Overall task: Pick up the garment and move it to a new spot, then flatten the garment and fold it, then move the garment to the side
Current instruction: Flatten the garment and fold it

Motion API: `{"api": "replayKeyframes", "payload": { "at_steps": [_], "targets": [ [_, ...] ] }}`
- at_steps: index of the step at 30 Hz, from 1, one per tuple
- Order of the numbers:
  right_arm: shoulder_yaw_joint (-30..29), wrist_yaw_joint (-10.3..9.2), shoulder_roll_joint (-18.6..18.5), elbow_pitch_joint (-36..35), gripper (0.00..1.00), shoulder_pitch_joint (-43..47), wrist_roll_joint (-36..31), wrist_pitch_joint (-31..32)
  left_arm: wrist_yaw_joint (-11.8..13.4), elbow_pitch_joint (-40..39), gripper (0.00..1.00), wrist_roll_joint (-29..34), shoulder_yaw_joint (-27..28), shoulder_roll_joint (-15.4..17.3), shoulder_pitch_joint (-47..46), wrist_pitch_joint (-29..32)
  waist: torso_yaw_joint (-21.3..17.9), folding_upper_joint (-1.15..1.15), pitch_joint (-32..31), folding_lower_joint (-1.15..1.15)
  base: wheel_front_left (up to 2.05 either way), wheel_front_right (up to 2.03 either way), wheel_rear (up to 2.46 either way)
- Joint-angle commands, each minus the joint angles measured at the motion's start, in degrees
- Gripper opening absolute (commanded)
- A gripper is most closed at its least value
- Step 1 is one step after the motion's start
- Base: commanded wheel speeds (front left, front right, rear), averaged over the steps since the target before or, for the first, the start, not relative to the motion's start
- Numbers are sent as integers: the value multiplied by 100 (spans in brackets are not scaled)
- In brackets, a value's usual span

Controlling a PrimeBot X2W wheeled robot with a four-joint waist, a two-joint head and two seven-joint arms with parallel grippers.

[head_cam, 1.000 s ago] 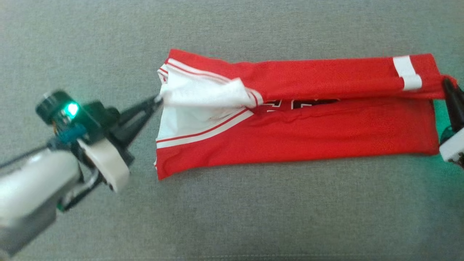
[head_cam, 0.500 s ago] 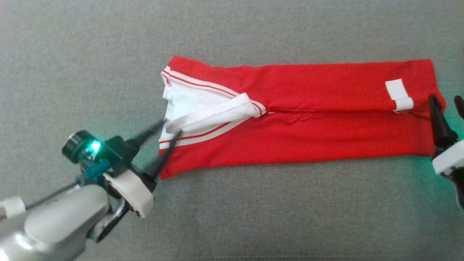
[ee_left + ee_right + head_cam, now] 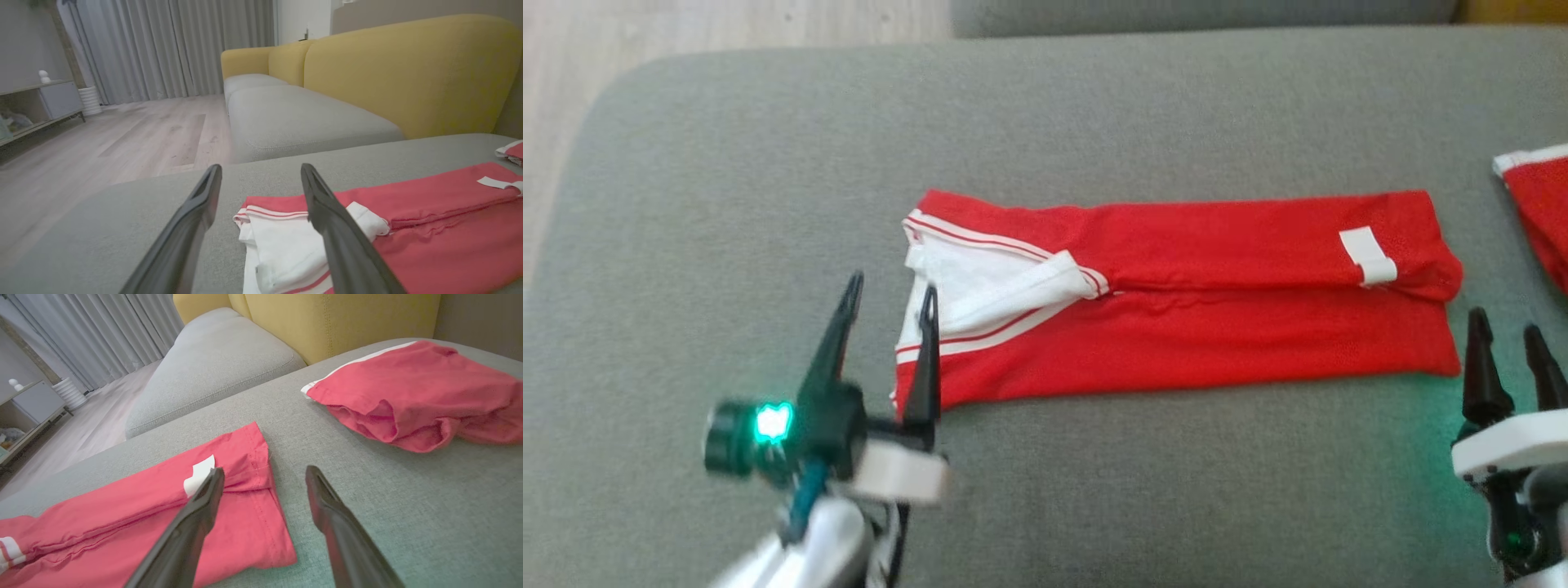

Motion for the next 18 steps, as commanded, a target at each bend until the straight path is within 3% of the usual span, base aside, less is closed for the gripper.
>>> {"api": "replayKeyframes", "payload": {
  "at_steps": [1,8,18],
  "targets": [
    [-41,37,-25,32,100,-175,-120,-76,120,-279,100,371,494,-60,269,-44,146,0,-127,1,0,0,0],
    [-761,37,81,1004,100,-733,-477,-36,35,-723,100,1439,1029,-716,1124,-45,512,0,-213,1,0,0,0],
    [-1581,37,23,2734,100,-1586,-1316,55,-657,-668,100,2129,1566,-1295,1575,-45,826,0,-175,1,0,0,0]
  ]
}}
